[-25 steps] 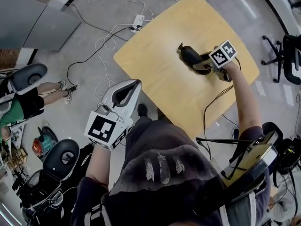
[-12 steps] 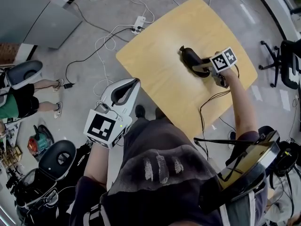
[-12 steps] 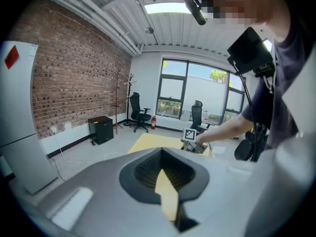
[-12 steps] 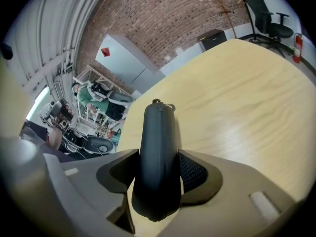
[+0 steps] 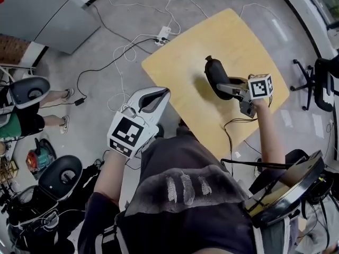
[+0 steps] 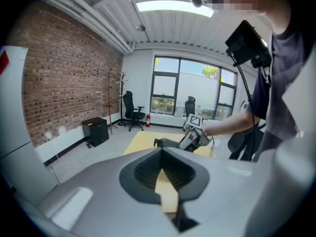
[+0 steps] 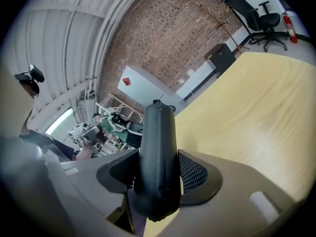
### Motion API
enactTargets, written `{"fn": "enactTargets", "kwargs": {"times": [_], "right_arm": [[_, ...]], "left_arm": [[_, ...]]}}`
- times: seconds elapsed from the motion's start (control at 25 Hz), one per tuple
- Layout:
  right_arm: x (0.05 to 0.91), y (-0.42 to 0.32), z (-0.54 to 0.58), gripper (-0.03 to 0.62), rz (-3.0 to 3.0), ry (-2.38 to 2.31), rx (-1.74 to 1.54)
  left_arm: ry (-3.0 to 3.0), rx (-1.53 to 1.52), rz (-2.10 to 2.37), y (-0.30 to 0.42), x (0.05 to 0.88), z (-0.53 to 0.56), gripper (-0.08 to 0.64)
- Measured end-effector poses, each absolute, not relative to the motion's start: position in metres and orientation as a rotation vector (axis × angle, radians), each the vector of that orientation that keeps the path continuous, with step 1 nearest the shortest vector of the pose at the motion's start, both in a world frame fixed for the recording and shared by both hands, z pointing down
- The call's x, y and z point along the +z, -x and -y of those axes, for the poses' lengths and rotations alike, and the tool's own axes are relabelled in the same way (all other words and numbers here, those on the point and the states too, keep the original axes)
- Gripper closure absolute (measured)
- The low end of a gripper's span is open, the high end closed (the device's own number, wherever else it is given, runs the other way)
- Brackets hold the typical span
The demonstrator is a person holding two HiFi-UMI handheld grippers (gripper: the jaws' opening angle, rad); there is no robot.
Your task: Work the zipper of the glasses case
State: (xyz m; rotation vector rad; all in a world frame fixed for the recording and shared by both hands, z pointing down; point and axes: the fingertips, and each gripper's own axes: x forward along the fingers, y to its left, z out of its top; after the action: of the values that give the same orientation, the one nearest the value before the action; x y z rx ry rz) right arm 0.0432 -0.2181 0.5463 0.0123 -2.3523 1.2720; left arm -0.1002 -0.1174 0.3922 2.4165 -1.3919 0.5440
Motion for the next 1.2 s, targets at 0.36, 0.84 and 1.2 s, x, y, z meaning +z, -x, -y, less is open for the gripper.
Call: {"fn": "enactTargets", "kwargs": {"times": [0.36,0.84,1.2], "right_arm": [[0.479,0.002,0.154,0.339,2.464,0.203,1.236],[0.422,0.042,0.073,0.339,2.497,0.387,1.15],[0.419,0.042,0.052,0.339,2.467,0.404,1.13]], "left_arm": [[-2.619,0.568,1.224,0.085,0.389,0.099,0.558],[-2.656,0.648,1.132,0.093,0.418,0.068,0.361],[-2.699,0.608,1.043,0.088,0.421,0.057,0.437]]}}
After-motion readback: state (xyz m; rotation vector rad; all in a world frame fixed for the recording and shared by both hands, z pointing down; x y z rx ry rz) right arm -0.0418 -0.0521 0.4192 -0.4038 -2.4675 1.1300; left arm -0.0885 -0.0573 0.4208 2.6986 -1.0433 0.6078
